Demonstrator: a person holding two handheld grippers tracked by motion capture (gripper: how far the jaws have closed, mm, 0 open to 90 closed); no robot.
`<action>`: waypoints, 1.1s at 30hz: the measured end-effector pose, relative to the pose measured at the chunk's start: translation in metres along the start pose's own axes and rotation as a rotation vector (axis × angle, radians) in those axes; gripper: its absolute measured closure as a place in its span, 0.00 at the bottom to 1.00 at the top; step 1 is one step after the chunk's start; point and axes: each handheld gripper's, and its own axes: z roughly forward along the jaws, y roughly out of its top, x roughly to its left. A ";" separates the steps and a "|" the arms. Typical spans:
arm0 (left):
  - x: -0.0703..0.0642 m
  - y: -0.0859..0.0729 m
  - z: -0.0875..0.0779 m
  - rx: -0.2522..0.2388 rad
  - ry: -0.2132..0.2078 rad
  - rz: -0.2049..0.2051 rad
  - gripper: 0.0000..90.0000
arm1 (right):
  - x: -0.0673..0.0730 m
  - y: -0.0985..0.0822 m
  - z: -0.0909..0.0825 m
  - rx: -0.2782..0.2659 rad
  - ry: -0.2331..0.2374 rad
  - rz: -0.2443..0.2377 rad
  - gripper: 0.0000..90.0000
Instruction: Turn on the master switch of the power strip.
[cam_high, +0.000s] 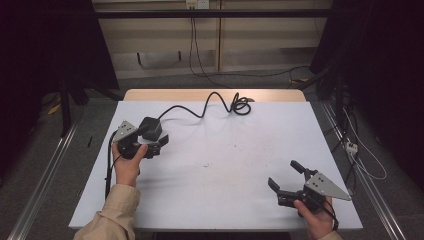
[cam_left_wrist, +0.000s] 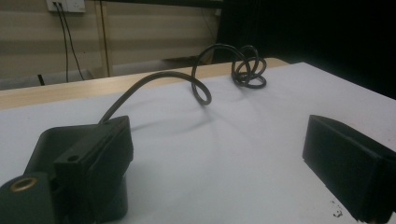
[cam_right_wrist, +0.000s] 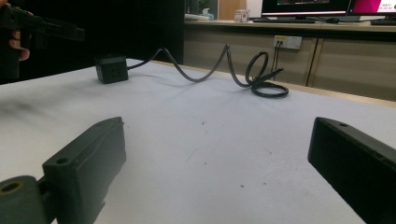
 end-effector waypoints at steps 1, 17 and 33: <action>0.000 0.000 0.000 -0.002 0.001 0.000 0.10 | 0.000 0.000 0.000 -0.001 0.000 -0.001 0.04; 0.005 0.009 0.006 0.008 0.008 0.016 0.13 | 0.000 0.000 0.000 -0.002 0.002 -0.002 0.04; 0.013 0.009 0.008 0.017 0.029 0.016 0.17 | 0.000 0.000 0.000 0.000 0.000 -0.003 0.04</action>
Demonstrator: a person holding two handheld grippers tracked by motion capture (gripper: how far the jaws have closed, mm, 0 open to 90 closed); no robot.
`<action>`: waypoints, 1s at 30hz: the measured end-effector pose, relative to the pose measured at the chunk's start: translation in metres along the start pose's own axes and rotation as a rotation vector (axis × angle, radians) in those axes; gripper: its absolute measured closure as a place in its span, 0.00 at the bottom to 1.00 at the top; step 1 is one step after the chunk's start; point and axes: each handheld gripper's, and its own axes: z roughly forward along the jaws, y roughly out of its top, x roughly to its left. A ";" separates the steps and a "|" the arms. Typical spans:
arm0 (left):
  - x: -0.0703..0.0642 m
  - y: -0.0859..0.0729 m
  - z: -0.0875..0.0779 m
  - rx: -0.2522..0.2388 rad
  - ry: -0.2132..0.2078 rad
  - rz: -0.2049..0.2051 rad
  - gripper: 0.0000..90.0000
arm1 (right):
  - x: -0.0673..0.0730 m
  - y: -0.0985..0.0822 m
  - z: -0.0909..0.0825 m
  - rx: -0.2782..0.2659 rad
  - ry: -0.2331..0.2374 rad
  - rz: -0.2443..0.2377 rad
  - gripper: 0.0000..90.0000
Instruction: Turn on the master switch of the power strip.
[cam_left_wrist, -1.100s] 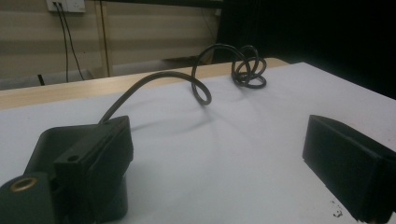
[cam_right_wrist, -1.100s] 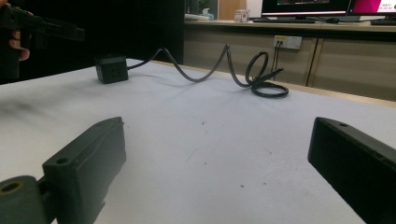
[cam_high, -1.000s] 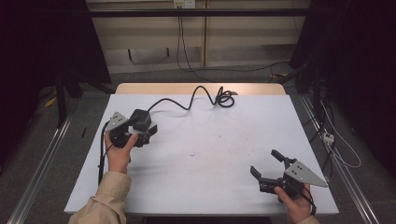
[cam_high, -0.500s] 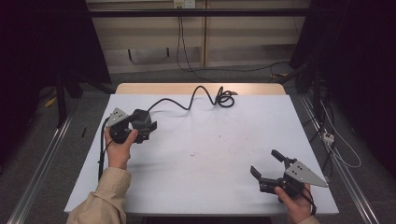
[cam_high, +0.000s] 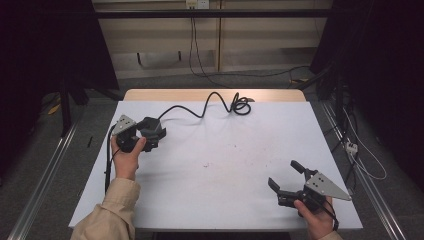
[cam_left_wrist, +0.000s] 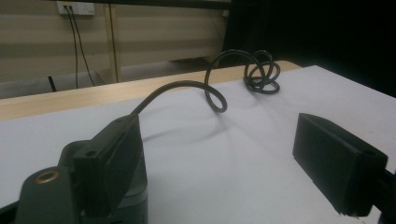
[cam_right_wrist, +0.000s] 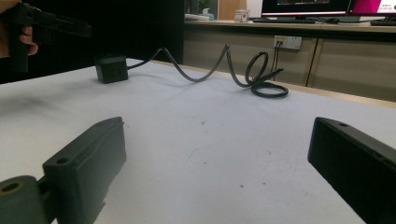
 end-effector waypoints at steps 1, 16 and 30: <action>0.000 0.002 0.001 0.006 0.006 0.012 0.18 | 0.000 0.000 0.000 0.001 -0.001 -0.001 0.04; 0.001 0.009 0.008 0.023 0.010 0.020 0.24 | 0.000 0.000 0.000 0.002 0.004 0.002 0.04; 0.008 0.013 0.010 0.030 0.033 0.006 0.33 | 0.000 0.000 0.000 0.002 0.003 -0.001 0.04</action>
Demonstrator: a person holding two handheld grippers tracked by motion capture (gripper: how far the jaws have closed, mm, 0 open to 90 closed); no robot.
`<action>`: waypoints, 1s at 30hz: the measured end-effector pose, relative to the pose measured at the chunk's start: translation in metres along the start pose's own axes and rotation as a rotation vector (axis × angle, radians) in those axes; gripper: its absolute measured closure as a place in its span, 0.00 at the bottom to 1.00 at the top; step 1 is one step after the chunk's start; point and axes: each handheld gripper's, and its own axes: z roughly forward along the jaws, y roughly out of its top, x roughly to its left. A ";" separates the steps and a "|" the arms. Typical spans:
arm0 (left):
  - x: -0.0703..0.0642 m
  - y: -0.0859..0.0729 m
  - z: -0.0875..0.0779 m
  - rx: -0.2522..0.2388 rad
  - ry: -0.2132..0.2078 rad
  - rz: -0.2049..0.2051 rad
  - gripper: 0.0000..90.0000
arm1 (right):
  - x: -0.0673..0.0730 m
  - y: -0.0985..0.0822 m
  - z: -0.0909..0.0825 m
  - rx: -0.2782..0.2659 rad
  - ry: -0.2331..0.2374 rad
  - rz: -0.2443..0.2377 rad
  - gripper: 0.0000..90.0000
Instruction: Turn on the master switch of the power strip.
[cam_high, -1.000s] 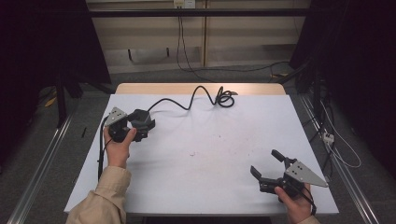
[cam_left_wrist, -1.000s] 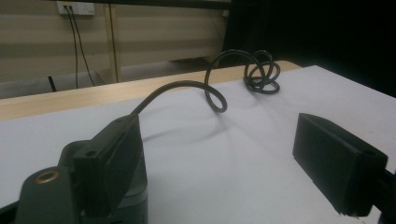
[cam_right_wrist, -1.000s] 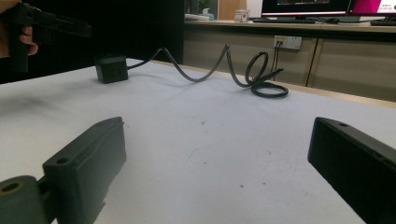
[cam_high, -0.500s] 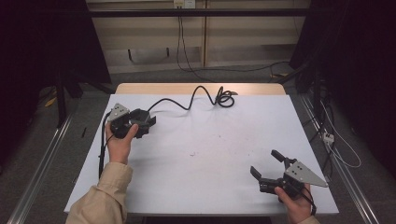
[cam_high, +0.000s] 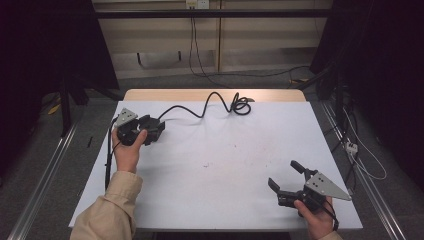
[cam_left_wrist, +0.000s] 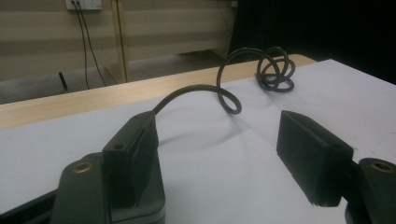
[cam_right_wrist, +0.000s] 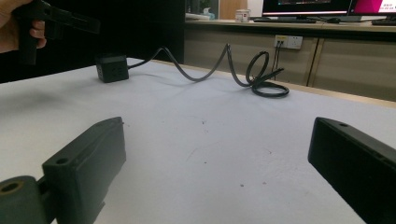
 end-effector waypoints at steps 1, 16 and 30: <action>0.001 0.000 0.000 0.006 0.002 0.002 0.34 | 0.000 0.000 0.000 0.000 0.000 0.000 0.04; 0.004 0.006 0.004 0.034 0.009 0.024 0.43 | 0.000 0.000 0.000 0.001 -0.001 0.000 0.04; 0.007 0.009 0.010 0.047 0.022 0.034 0.49 | -0.001 0.000 0.000 -0.001 -0.001 0.002 0.04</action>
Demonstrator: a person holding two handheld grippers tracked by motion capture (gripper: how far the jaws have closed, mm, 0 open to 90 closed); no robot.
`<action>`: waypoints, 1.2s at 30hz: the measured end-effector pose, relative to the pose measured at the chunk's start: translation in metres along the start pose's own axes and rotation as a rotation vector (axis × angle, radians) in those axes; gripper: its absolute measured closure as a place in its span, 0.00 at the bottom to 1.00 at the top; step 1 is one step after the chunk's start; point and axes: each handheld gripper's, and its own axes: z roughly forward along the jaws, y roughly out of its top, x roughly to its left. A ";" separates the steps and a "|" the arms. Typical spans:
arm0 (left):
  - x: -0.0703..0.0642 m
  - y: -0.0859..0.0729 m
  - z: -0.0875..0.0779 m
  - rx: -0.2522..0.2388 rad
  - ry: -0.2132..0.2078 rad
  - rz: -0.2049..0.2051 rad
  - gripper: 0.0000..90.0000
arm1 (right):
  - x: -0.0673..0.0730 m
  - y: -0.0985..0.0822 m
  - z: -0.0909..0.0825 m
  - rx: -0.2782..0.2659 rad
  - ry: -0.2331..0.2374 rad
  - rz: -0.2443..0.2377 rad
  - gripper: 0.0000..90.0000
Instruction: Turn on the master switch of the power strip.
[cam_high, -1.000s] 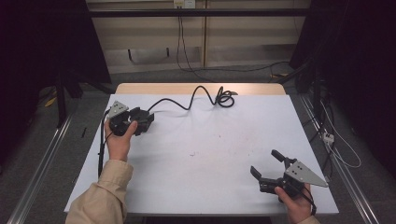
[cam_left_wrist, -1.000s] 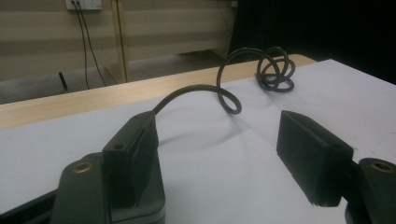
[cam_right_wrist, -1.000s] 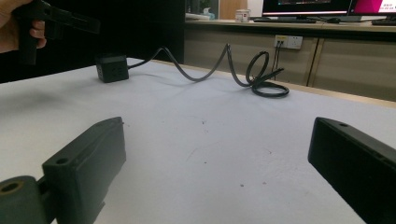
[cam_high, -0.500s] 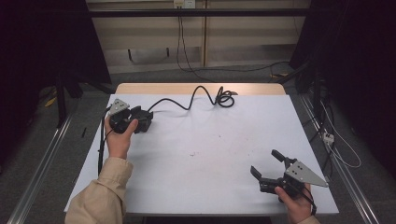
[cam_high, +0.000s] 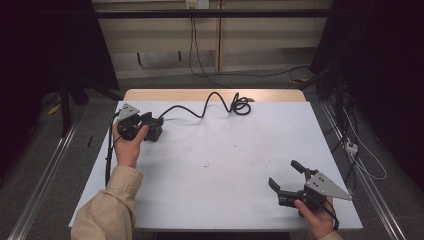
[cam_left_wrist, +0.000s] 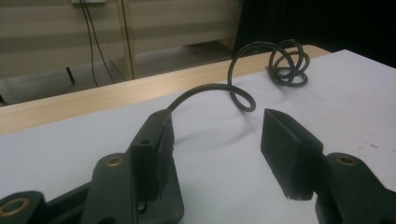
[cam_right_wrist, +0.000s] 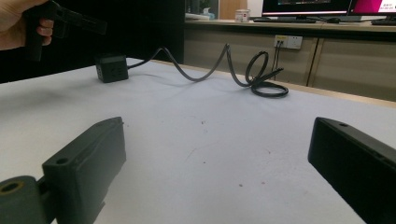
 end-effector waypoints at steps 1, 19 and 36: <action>0.000 0.000 0.001 -0.002 -0.002 -0.004 0.49 | 0.000 0.000 0.000 0.000 0.001 0.001 0.04; 0.007 -0.002 0.007 0.014 0.012 -0.010 0.58 | 0.000 0.000 0.000 0.005 0.010 -0.003 0.04; 0.013 0.000 0.010 0.023 0.023 -0.023 0.66 | 0.000 0.001 0.000 0.000 0.016 0.000 0.04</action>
